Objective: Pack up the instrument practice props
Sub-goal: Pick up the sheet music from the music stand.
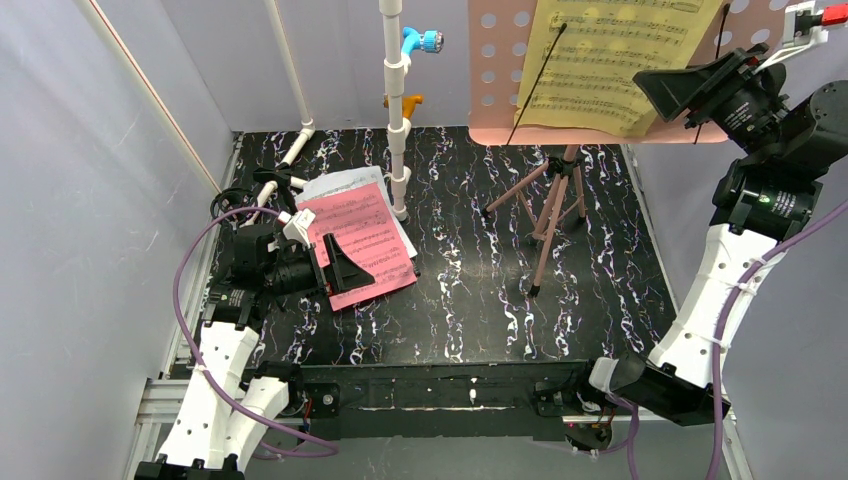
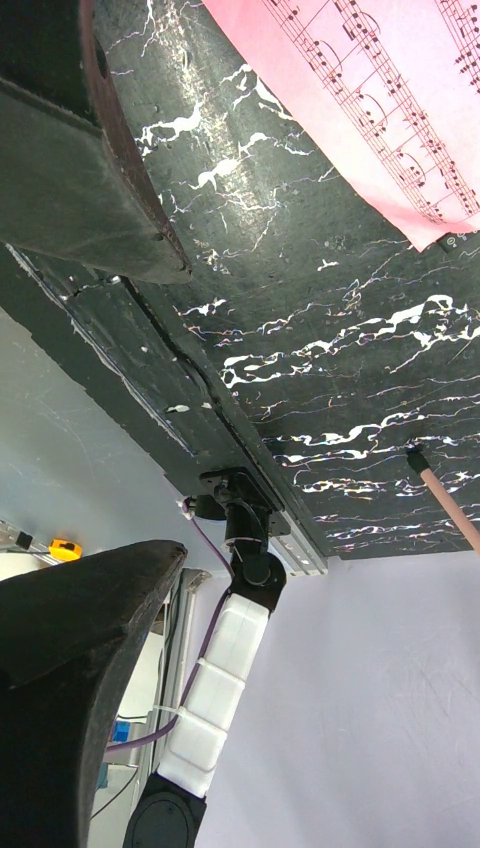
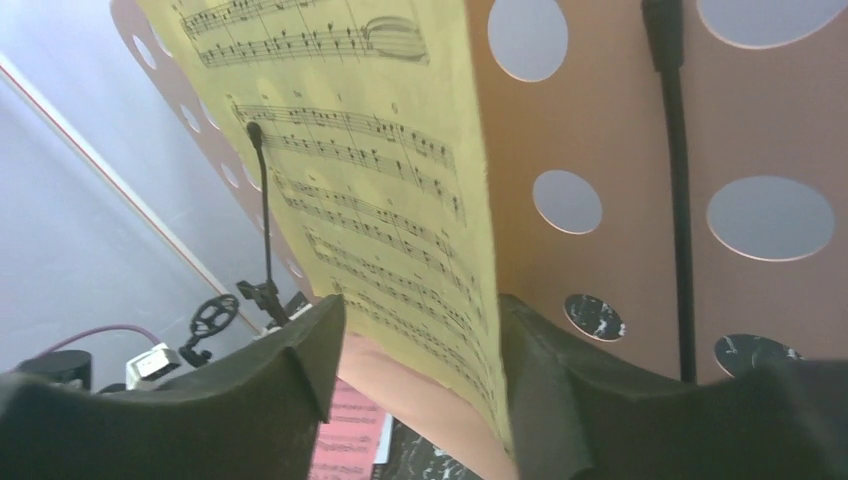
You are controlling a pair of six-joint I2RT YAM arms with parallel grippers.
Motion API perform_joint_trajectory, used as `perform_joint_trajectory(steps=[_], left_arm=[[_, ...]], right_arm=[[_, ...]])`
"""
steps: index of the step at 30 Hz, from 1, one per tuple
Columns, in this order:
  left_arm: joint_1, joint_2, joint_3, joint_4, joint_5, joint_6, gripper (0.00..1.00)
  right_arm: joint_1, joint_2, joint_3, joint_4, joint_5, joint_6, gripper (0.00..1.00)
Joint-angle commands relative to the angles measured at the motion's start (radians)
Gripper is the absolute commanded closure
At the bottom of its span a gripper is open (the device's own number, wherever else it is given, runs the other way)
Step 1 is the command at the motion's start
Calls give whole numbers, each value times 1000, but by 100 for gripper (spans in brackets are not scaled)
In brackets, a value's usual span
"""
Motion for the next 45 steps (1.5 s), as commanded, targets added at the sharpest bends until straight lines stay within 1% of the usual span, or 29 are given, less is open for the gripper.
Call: perform_joint_trajectory(steps=[1, 2, 4, 6, 12, 15, 19, 21, 23, 25, 28, 30, 32, 36, 40, 45], left_arm=[[4, -5, 2, -8, 17, 8, 0], [4, -6, 3, -7, 17, 8, 0], [5, -8, 3, -8, 16, 6, 0], [4, -10, 1, -8, 17, 5, 0], [4, -12, 0, -7, 18, -1, 0], [4, -12, 1, -7, 18, -5, 0], [4, -22, 0, -7, 21, -13, 0], [3, -29, -2, -7, 22, -16, 0], [5, -33, -3, -7, 23, -20, 0], [4, -35, -3, -8, 25, -24, 0], [4, -37, 6, -13, 29, -26, 0], [4, -39, 10, -19, 30, -26, 0], [5, -42, 12, -23, 28, -26, 0], [4, -42, 13, -26, 28, -26, 0], [5, -39, 18, -31, 27, -22, 0], [4, -34, 22, -31, 25, -21, 0]], right_arm=[[-8, 1, -5, 143, -37, 83, 43], [-8, 4, -9, 176, -42, 103, 48], [-8, 8, -20, 228, -56, 144, 56], [-8, 7, -34, 273, -62, 178, 57], [-5, 18, -58, 334, -65, 222, 54], [4, 28, -62, 365, -73, 236, 56], [16, 35, -51, 388, -83, 239, 67], [23, 38, -48, 396, -87, 237, 74], [25, 39, -47, 406, -93, 237, 84], [26, 41, -44, 412, -100, 235, 99], [25, 38, -22, 389, -105, 201, 99], [20, 35, 18, 284, -84, 108, 99], [4, 33, 46, 206, -65, 49, 99], [-52, 33, 91, 112, -23, -14, 99], [-97, 29, 161, -23, 46, -134, 99], [-115, 19, 235, -114, 118, -242, 99]])
